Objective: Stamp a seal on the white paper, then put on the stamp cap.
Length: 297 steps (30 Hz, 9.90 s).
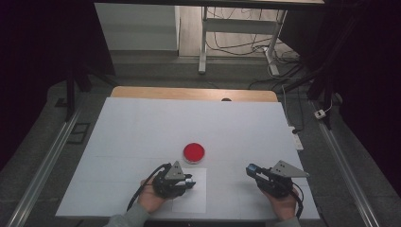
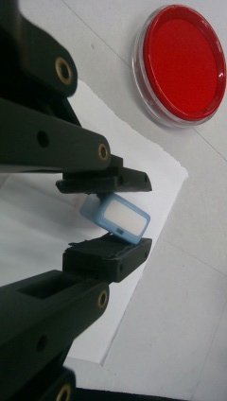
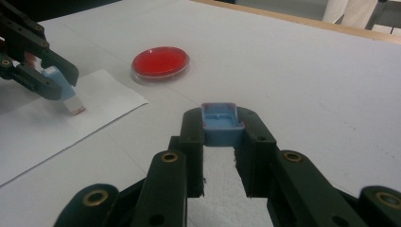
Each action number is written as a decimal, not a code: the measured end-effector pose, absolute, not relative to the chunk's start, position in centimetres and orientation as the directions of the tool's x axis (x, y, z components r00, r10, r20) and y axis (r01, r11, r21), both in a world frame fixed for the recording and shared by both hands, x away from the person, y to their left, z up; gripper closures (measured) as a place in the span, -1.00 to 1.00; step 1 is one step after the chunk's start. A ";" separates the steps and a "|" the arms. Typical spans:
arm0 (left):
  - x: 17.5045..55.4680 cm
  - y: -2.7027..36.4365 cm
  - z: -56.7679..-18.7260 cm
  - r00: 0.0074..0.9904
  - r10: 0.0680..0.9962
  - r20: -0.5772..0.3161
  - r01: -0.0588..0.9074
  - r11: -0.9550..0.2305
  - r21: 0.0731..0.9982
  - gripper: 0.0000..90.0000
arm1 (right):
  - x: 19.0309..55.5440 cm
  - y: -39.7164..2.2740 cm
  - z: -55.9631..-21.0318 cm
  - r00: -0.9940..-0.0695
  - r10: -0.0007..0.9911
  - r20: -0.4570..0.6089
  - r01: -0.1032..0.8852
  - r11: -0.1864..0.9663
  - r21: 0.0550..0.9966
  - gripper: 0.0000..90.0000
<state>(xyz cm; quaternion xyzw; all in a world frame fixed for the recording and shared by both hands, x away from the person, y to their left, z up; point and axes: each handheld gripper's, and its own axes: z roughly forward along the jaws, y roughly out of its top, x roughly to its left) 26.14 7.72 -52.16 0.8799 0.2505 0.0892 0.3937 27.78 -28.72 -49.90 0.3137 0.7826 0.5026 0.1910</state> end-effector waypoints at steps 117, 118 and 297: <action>26.2 11.3 -46.6 0.832 0.525 -0.180 0.395 -0.333 0.856 0.68 | 27.6 -22.0 -50.8 -0.836 0.548 0.002 0.247 0.373 0.894 0.63; 26.1 11.2 -46.6 0.832 0.524 -0.181 0.395 -0.331 0.857 0.68 | 27.6 -22.0 -50.8 -0.838 0.546 0.003 0.246 0.372 0.895 0.63; 28.7 6.2 -46.3 0.997 -0.005 -0.077 0.057 -0.628 0.776 0.69 | 27.9 -17.0 -50.6 -0.988 0.086 0.126 0.152 0.555 0.818 0.64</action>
